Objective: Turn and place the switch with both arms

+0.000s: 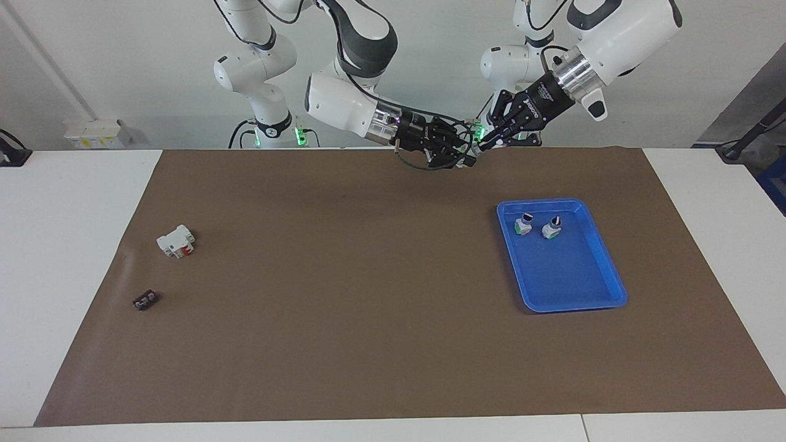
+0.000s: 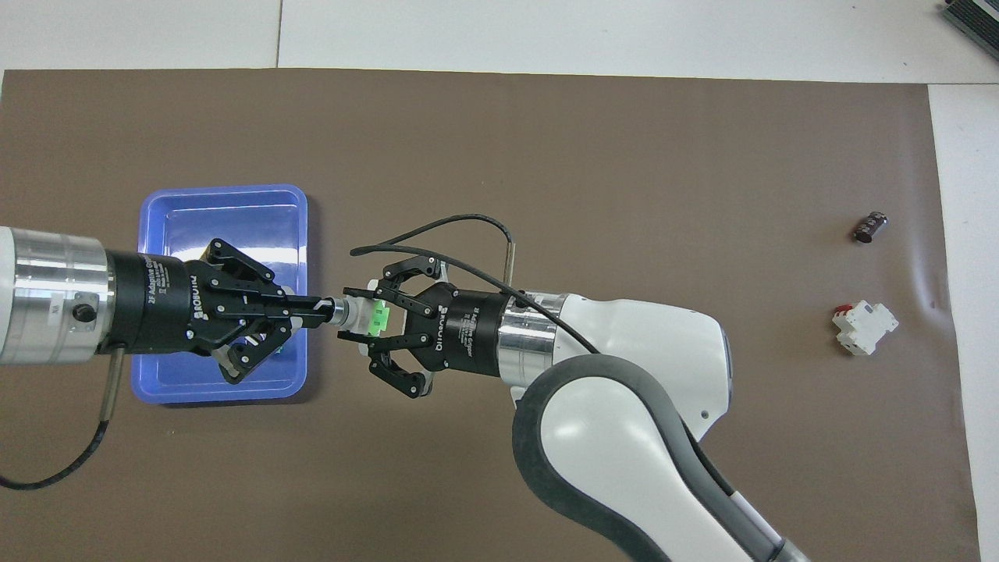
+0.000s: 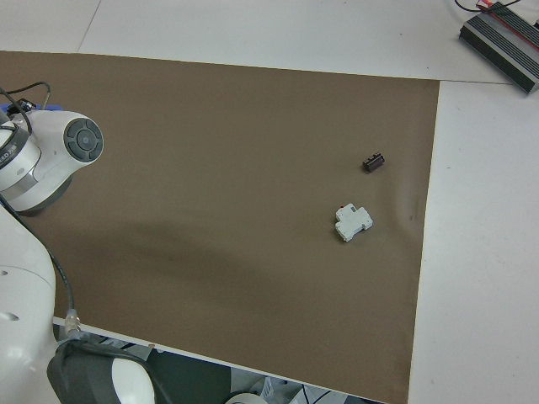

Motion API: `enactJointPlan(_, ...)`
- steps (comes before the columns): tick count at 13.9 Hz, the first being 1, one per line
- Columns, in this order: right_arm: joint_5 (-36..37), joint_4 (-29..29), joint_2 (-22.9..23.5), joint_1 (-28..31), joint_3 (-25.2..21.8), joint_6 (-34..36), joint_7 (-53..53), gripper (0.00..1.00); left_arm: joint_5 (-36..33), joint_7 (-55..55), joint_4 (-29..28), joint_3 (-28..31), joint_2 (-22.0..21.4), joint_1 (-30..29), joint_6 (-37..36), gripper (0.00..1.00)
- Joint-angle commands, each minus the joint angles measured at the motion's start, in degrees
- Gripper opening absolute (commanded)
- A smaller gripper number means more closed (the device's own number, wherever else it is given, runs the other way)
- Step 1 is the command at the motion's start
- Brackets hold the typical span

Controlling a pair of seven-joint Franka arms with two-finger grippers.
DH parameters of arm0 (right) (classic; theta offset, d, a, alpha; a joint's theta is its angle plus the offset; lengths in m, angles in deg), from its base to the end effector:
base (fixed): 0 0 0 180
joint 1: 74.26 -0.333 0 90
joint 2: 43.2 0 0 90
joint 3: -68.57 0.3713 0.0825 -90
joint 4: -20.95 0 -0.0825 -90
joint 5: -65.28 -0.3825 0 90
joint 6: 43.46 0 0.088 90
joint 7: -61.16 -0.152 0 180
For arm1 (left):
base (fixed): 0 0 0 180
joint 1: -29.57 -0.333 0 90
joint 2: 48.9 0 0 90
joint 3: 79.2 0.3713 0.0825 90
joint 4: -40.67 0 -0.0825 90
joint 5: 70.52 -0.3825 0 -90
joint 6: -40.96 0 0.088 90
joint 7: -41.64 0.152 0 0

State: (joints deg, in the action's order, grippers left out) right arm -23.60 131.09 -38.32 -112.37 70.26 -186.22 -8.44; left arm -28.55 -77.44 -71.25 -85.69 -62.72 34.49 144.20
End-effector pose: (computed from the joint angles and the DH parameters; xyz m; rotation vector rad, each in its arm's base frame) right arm 0.4880 0.4344 0.5349 -1.3720 1.4880 0.8559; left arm 0.4605 -0.1866 0.6269 1.4084 2.2500 -0.8196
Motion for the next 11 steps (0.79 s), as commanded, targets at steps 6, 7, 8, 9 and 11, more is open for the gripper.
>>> enactJointPlan(6, -1.2, -0.3, 0.1, -0.3, 0.3, -1.0, 0.7, 0.00, 2.9, 0.8, -2.3, -1.3, -1.9, 0.5, 2.8, 0.00)
enactJointPlan(7, -1.2, -0.3, 0.1, -0.3, 0.3, -1.0, 0.7, 0.00, 2.9, 0.5, -2.3, -1.3, -1.9, 0.5, 3.0, 0.00)
enactJointPlan(8, -1.2, -0.3, 0.1, -0.3, 0.3, -0.9, 0.7, 0.00, 2.9, 0.2, -2.4, -1.4, -2.0, 0.5, 3.9, 0.00)
enactJointPlan(9, -1.3, -0.3, 0.1, -0.3, 0.3, -1.0, 0.7, 0.00, 2.9, 0.2, -2.7, -1.5, -2.0, 0.5, 4.4, 0.00)
enactJointPlan(11, -1.2, -0.3, 0.1, -0.3, 0.3, -0.9, 0.7, 0.00, 2.9, -0.2, -2.9, -2.2, -2.0, 0.5, 5.4, 0.01)
